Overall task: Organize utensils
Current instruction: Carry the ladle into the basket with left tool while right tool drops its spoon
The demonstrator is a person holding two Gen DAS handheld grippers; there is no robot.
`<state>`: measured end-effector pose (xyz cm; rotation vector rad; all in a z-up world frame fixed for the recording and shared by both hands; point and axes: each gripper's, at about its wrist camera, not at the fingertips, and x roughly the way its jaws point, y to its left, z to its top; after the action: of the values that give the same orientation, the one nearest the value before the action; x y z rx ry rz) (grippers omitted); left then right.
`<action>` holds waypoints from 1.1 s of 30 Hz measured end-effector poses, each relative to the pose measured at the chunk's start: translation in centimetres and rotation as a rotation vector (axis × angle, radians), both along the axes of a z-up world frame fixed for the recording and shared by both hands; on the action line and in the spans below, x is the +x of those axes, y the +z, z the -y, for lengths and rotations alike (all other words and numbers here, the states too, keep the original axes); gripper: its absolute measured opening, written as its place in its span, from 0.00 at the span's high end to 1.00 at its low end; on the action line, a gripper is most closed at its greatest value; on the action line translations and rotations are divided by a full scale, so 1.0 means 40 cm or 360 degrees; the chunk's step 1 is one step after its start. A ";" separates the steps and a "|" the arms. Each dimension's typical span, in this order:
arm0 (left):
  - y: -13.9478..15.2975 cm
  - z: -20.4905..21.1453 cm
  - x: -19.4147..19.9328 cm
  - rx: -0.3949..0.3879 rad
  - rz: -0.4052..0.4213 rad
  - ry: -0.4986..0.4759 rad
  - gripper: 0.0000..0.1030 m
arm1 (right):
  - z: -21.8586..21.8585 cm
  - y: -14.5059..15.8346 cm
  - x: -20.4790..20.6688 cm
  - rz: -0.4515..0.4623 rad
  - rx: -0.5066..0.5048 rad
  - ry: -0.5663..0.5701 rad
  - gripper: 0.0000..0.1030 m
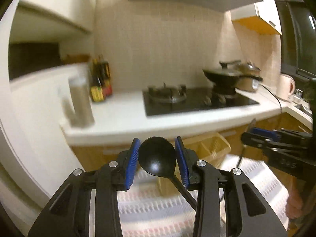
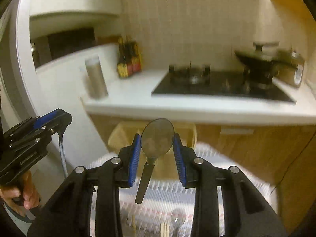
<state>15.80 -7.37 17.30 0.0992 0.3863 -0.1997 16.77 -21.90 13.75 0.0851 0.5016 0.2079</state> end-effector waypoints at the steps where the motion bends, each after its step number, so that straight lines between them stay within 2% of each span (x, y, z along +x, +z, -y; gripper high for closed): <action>1: 0.019 0.008 0.016 0.0019 0.0051 0.0025 0.66 | 0.001 0.023 0.006 0.0046 -0.0011 -0.0014 0.71; 7: 0.044 0.045 0.100 0.0137 0.0251 0.0166 0.66 | 0.026 0.106 0.077 0.0244 -0.0132 -0.0190 0.71; 12: 0.002 0.064 0.189 0.0221 0.0326 0.0262 0.66 | 0.043 0.089 0.149 0.0321 -0.0216 -0.0330 0.71; 17: -0.079 0.077 0.257 0.0310 0.0320 0.0314 0.66 | 0.051 0.022 0.222 0.0233 -0.0256 -0.0341 0.71; 23: -0.152 0.079 0.293 0.0336 0.0260 0.0306 0.66 | 0.046 -0.056 0.273 0.0116 -0.0291 -0.0313 0.71; 30: -0.176 0.075 0.289 0.0311 0.0200 0.0244 0.64 | 0.027 -0.094 0.277 0.0036 -0.0313 -0.0237 0.70; 33: -0.165 0.063 0.272 0.0247 0.0158 0.0191 0.60 | 0.028 -0.090 0.266 -0.0003 -0.0284 -0.0193 0.70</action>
<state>26.69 -9.89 10.69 0.2373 0.3076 -0.0461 27.43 -23.01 10.15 -0.0585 0.5133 0.0437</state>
